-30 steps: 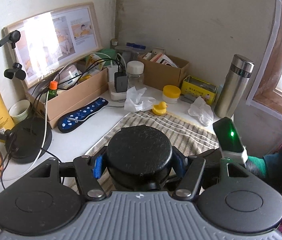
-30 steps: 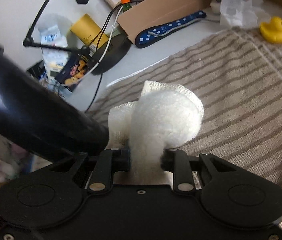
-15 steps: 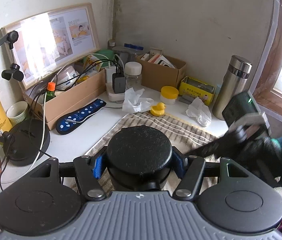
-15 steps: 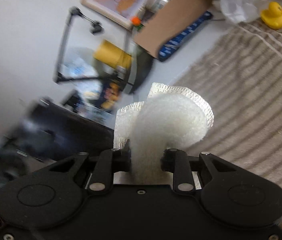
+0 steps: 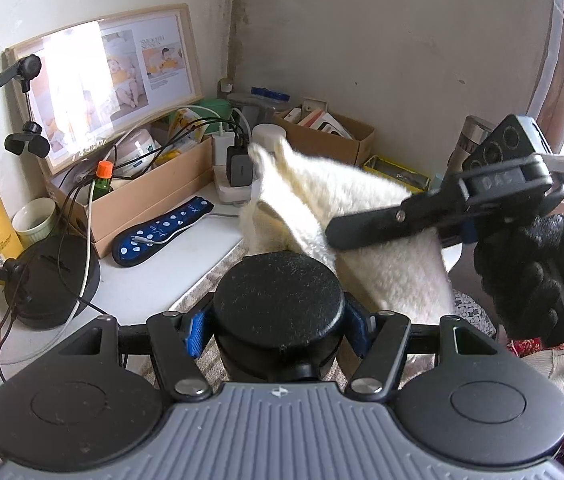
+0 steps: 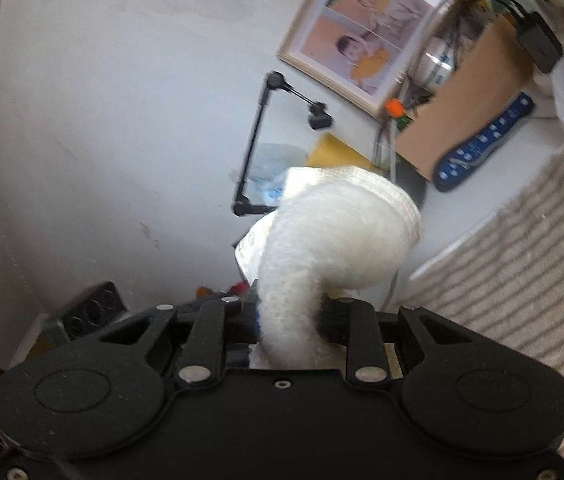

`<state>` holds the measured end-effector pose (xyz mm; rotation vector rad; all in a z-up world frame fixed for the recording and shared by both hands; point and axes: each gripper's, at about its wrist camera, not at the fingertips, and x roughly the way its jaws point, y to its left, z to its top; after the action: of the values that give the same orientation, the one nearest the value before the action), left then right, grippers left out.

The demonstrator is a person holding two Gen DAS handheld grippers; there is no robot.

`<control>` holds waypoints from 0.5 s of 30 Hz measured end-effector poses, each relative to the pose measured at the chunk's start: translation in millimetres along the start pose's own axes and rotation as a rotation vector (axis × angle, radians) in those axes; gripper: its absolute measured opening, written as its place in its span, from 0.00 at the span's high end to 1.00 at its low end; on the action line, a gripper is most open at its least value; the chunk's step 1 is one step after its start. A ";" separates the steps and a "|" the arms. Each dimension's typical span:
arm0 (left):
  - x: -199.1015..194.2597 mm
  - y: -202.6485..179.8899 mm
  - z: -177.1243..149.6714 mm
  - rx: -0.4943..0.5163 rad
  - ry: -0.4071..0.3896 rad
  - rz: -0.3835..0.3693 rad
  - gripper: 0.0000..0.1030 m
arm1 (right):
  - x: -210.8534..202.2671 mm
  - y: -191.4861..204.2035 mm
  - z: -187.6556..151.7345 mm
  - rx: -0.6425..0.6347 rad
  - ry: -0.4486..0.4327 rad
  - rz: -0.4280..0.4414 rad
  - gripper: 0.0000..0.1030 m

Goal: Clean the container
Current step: 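Wipe the white cloth down the black bottle's side with the right gripper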

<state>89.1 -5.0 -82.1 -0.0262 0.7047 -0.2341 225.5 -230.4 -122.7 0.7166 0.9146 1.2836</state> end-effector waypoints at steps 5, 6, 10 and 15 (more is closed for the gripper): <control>1.1 1.1 1.7 0.003 0.005 -0.006 0.38 | 4.8 -6.8 2.4 0.016 0.018 -0.003 0.77; 1.4 1.0 2.1 0.005 0.006 -0.007 0.38 | 6.4 -9.6 1.7 0.023 0.021 -0.006 0.77; 2.6 2.2 2.9 0.005 0.007 -0.004 0.38 | 11.0 -23.4 -3.2 0.067 0.025 -0.032 0.77; 2.4 5.3 4.0 0.006 0.011 -0.010 0.38 | 16.8 -42.6 -14.4 0.110 0.061 -0.099 0.77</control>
<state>94.5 -0.6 -81.1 -0.0226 0.7154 -0.2466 233.9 -221.4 -169.2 0.7113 1.0642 1.1802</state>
